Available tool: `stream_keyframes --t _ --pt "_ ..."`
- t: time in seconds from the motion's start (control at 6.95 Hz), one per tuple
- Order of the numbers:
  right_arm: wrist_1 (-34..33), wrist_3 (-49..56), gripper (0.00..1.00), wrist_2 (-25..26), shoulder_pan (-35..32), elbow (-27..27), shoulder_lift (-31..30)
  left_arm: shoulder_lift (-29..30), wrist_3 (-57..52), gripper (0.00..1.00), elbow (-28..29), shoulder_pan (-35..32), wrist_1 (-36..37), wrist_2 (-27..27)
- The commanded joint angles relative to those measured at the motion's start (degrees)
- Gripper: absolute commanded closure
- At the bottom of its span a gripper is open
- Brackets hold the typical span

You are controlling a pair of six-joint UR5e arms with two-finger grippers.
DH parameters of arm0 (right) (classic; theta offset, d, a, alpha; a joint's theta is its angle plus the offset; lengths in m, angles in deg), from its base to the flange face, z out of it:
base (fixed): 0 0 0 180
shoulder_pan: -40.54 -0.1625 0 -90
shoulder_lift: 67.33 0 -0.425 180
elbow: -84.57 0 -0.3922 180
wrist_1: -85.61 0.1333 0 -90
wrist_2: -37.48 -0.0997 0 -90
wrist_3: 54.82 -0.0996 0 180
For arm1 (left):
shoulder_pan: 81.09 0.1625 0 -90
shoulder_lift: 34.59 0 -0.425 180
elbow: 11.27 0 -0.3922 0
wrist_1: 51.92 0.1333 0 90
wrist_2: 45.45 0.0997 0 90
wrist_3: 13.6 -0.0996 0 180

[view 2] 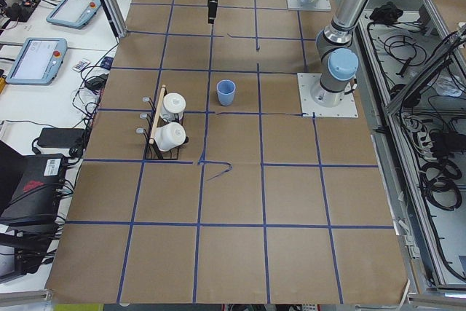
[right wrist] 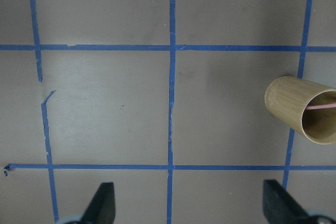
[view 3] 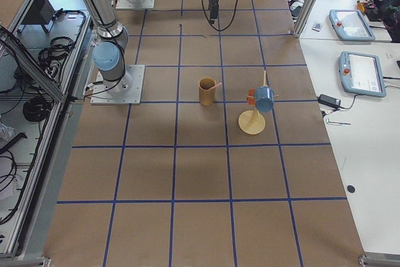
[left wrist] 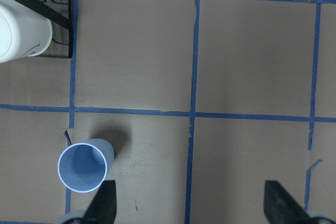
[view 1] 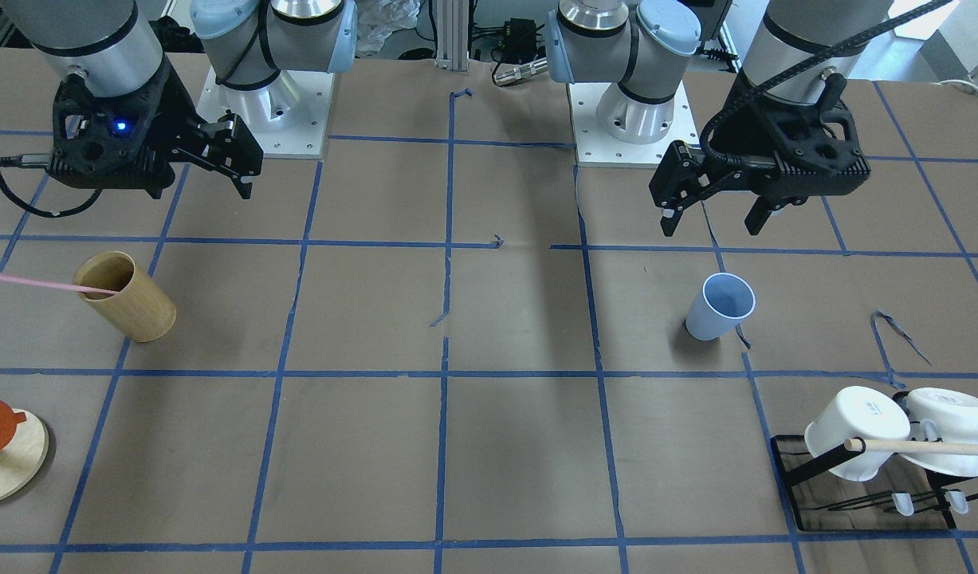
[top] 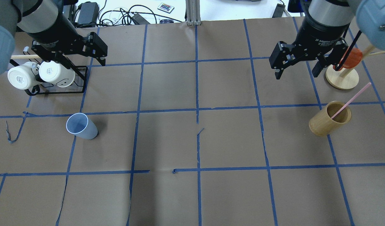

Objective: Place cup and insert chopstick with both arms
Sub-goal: 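Lower the left gripper toward the light blue cup while the right gripper approaches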

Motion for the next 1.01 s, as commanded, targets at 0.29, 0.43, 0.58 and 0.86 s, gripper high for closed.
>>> stream_keyframes --t 0.29,0.43,0.58,0.86 --pt "-0.23 0.00 0.00 0.00 0.00 0.05 0.21 -0.33 0.04 0.00 0.21 0.01 -0.98 0.02" --pt "-0.14 0.00 0.00 0.00 0.00 0.05 0.21 -0.42 0.04 0.00 0.21 0.01 -1.32 0.02" --pt "-0.06 0.00 0.00 0.26 0.00 0.14 0.12 -0.51 0.04 0.00 0.21 0.01 -1.76 0.02" --pt "-0.05 0.09 0.00 0.88 0.35 -0.12 0.39 -0.60 0.04 0.00 0.21 0.01 -1.77 0.02"
